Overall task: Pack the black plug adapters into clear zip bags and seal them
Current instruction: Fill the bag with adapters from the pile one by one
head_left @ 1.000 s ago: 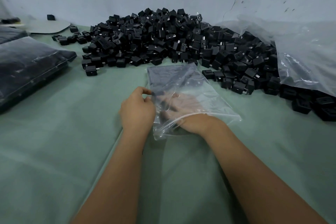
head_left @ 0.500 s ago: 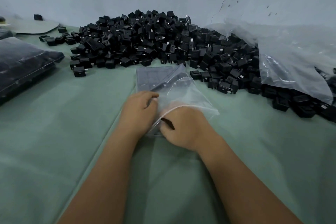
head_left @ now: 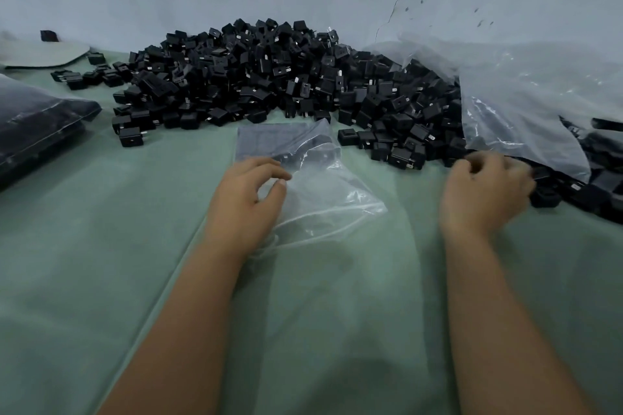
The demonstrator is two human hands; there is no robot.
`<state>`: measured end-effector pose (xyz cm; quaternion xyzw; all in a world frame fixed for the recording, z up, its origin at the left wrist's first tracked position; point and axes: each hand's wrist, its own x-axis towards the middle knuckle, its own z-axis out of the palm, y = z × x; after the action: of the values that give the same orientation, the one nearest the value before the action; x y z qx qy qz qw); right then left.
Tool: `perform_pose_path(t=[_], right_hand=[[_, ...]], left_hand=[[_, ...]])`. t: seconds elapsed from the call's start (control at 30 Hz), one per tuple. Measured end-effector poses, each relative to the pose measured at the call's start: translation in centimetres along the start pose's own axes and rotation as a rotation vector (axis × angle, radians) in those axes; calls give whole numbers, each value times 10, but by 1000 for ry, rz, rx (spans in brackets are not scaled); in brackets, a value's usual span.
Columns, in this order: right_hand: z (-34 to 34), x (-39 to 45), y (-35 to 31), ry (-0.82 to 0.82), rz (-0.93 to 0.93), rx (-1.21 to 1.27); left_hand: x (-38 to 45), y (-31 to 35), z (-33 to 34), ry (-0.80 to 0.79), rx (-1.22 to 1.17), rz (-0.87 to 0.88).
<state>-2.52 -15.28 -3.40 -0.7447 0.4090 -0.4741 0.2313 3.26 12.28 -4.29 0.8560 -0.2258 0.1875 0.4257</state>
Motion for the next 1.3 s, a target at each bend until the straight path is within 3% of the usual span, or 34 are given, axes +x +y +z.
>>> perform_pose_path(t=[0.1, 0.2, 0.33, 0.53, 0.6, 0.7, 0.8, 0.9, 1.03, 1.2, 1.3], right_hand=[[-4, 17, 18, -136, 322, -112], [-2, 28, 24, -331, 387, -245], [2, 30, 24, -419, 241, -301], [18, 1, 6, -785, -154, 118], [23, -4, 4, -758, -217, 142], [22, -2, -1, -533, -148, 154], [17, 2, 0, -323, -102, -18], [14, 8, 4, -211, -60, -251], [12, 10, 12, -365, 119, -365], [16, -2, 6, -463, -87, 26], [18, -13, -2, -498, -55, 147]], left_hand=[[-2, 2, 2, -140, -34, 11], [-3, -1, 3, -218, -15, -8], [-3, -3, 5, -232, 0, -21], [-3, -2, 5, -265, 8, -26], [-3, -1, 4, -256, -18, -41], [-3, 1, 5, -249, -19, -53], [-3, 1, 5, -253, -56, -84], [-3, 2, 4, -257, -80, -101], [-3, 3, 3, -266, -86, -114], [-3, 6, 3, -276, -89, -120], [-3, 6, 4, -272, -96, -112]])
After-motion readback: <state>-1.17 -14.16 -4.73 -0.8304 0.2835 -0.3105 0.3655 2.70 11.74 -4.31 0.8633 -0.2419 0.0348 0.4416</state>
